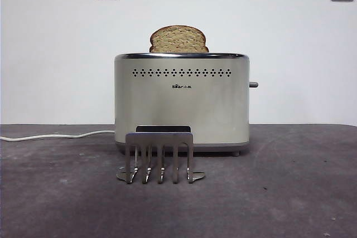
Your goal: Pick up a slice of bread from the rack,put the bread on the toaster,press the button
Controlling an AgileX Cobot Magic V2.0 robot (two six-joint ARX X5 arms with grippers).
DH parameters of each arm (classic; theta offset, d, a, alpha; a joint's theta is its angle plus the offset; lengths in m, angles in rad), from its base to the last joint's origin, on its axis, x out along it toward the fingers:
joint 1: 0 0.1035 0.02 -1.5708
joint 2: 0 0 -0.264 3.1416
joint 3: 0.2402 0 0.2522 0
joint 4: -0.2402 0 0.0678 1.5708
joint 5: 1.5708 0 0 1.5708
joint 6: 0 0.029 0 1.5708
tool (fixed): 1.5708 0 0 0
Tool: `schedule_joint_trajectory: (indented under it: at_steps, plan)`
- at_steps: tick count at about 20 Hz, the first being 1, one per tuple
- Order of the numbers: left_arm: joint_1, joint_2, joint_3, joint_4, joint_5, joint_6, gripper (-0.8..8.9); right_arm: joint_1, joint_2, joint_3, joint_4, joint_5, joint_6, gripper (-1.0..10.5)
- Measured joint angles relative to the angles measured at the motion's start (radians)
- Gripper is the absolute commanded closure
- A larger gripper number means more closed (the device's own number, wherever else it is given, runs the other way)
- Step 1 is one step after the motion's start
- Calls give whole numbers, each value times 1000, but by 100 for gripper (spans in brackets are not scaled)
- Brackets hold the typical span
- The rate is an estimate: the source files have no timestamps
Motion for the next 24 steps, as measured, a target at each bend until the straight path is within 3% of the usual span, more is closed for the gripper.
schedule_joint_trajectory:
  at_steps: [5,9,24]
  plan:
    - [0,0,0,-67,0,0,512,6,-124,0,-191,-1,-79,958]
    - [0,0,0,-132,0,0,832,6,-191,0,-257,-1,-99,958]
    - [0,0,0,-142,-3,0,816,4,-194,0,-257,1,-99,946]
